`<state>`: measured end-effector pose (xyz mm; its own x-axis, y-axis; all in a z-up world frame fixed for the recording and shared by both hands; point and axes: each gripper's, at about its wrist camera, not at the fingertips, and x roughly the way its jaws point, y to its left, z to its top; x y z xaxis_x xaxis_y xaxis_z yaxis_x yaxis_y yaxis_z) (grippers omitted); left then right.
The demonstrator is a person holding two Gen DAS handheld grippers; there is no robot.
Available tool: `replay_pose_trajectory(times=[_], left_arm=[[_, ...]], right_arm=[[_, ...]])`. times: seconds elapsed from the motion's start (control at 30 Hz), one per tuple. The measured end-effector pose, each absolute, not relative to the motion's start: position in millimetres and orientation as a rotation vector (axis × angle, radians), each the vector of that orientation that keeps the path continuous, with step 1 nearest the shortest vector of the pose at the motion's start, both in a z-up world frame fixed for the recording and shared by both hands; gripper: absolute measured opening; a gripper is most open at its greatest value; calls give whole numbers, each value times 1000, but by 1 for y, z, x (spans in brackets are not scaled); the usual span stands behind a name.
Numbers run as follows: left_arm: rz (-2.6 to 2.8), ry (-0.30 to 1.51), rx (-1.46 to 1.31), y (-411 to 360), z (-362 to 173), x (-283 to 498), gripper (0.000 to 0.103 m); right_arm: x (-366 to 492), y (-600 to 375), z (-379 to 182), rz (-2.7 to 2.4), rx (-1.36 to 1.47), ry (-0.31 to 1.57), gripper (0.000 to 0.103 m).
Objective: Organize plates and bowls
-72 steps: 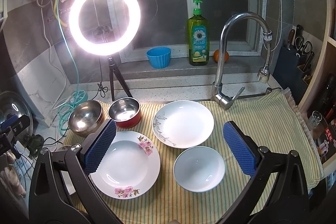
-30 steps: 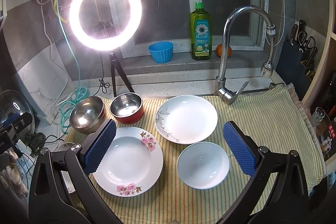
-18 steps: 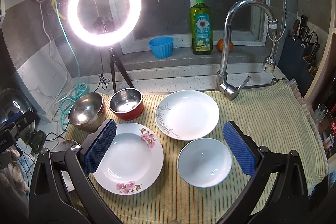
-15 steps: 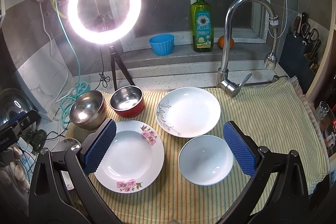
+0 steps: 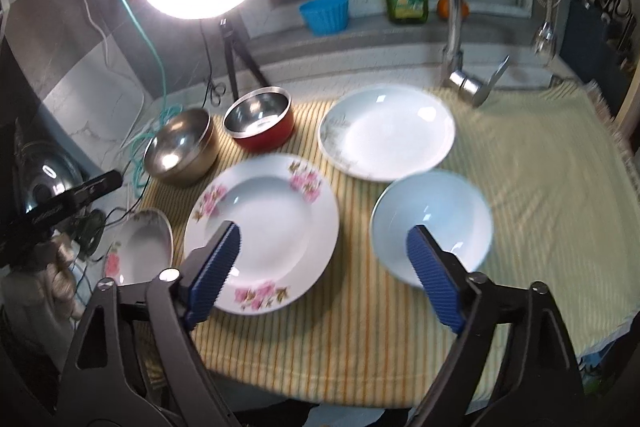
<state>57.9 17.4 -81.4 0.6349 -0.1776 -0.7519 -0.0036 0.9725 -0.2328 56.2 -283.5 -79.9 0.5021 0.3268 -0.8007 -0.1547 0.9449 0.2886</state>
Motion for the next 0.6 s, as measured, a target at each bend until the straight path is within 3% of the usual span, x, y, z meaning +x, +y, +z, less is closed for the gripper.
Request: replay_pose_trajectory(times=[0.07,0.2,0.3,0.6], left_arm=[[-130,923,-227,16,-95,65,57],[-177,986,-274,18,-112,74,52],[-209,1019,-290,17,-121,82,40],[-251,1103,-314,14,-146,112,32]], right_arm=[[55,-279,-95,315,205,1052,67],[55,-275,-119,340,267,1127,54],[58,-277,-133,348,311,1162,50],[73,-279,-156,345,377,1224,41]])
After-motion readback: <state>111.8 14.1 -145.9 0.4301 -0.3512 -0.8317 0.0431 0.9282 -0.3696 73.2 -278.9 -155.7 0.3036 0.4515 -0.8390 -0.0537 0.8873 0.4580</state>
